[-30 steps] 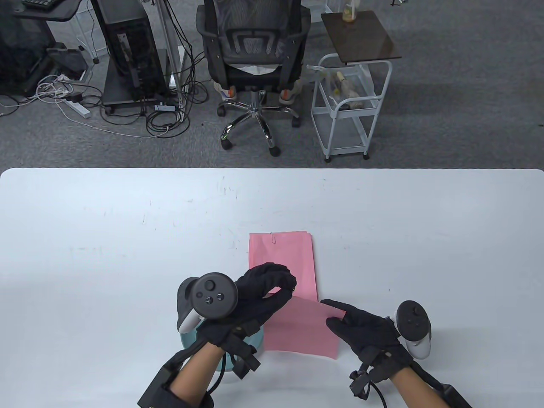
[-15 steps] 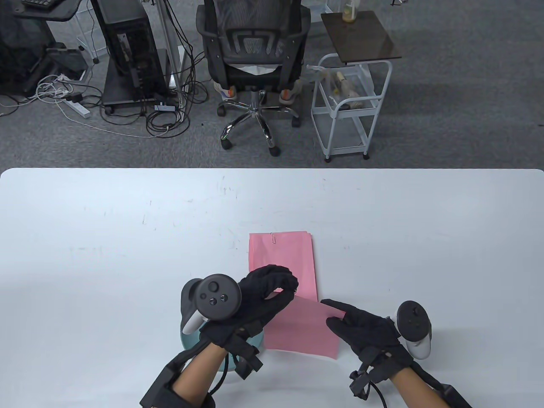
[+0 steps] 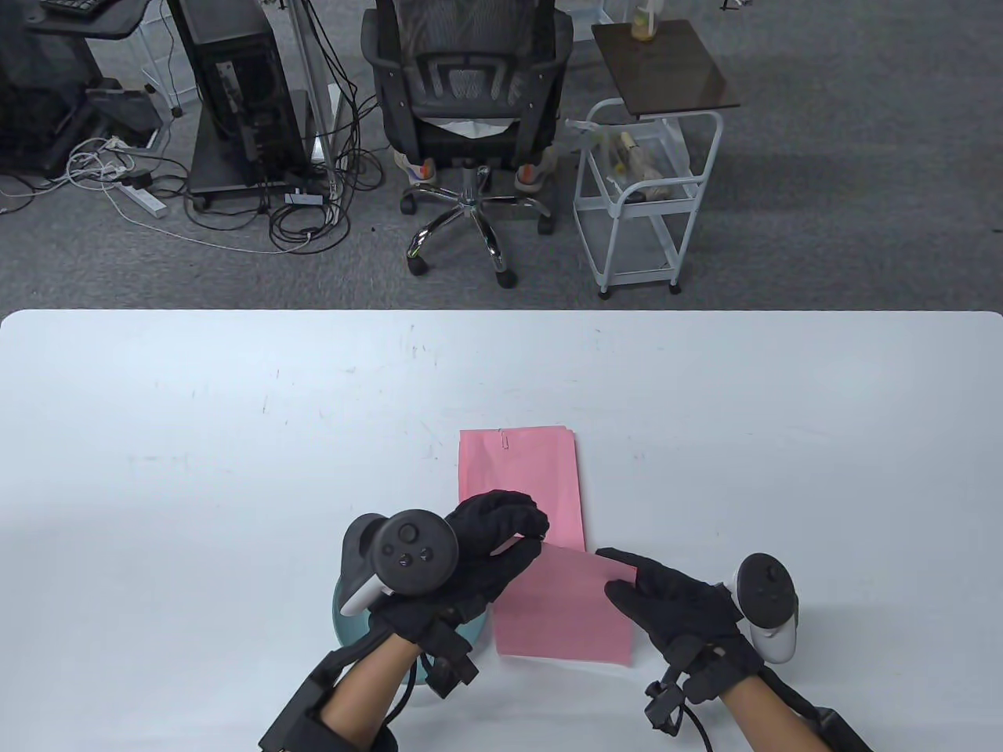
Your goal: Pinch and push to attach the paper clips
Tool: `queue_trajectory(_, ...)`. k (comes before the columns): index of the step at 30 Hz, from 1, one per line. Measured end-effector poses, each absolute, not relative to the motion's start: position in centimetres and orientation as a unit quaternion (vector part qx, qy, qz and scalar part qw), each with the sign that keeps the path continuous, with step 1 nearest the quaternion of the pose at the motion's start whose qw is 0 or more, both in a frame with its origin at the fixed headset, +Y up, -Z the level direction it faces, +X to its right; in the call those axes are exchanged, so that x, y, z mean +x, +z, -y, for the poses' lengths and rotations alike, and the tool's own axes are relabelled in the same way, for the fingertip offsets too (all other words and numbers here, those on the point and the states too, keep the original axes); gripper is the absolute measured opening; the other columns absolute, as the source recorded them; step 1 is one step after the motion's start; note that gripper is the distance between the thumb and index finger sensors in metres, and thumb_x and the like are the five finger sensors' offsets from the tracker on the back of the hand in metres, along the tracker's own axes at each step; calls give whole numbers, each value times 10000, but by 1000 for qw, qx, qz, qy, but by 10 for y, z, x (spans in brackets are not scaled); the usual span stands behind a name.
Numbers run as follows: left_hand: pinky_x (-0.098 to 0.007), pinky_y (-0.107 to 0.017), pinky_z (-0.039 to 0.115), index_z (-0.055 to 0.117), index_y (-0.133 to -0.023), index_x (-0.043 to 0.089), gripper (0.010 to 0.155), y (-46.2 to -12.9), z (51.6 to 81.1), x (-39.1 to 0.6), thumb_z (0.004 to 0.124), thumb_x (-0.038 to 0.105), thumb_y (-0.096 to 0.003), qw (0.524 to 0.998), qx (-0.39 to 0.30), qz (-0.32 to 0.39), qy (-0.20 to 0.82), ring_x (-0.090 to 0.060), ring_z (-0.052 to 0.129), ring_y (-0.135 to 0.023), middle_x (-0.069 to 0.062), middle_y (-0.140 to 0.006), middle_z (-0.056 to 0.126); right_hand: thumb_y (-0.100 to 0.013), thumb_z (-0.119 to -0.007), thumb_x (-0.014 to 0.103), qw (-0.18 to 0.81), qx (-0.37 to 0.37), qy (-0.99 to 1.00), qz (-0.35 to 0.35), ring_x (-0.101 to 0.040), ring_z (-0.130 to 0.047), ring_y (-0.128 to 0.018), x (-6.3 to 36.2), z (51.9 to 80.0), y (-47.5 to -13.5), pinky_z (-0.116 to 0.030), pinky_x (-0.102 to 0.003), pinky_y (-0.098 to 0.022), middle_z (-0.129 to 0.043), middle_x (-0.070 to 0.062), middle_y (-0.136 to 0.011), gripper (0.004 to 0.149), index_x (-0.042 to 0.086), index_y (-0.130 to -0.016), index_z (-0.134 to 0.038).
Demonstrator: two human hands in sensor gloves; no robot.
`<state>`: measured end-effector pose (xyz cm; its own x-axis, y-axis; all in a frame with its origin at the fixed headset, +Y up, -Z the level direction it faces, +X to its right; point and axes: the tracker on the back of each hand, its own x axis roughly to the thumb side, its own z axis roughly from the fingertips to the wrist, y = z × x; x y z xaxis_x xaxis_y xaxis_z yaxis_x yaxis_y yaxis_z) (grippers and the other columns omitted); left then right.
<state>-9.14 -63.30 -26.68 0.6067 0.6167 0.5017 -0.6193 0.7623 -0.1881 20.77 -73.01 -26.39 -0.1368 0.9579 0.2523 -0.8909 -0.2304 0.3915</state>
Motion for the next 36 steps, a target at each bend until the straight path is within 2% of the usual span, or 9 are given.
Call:
queue_trajectory(14, -665, -761, 563, 761, -1043, 203, 458, -265, 633, -87, 811, 348, -612, 902, 12, 307, 303, -418, 698, -1050, -119, -1114, 745, -580, -790, 193, 619, 218, 751, -74, -326, -926, -762, 209, 730, -265, -782, -469, -538, -903, -109, -907, 409, 186, -989, -774)
queue_trajectory(19, -658, -758, 576, 798, -1003, 207, 413, -265, 634, -85, 809, 336, -610, 906, 25, 302, 297, -403, 730, -1033, -105, -1087, 777, -581, -790, 193, 619, 219, 751, -74, -325, -927, -761, 209, 730, -265, -783, -468, -537, -904, -110, -906, 407, 183, -988, -776)
queue_trajectory(36, -649, -750, 598, 826, -984, 188, 407, -267, 638, -86, 826, 326, -600, 908, 18, 289, 302, -389, 794, -988, -98, -1033, 836, -581, -786, 181, 662, 199, 717, -92, -322, -929, -756, 209, 734, -265, -785, -463, -536, -908, -104, -902, 407, 184, -988, -776)
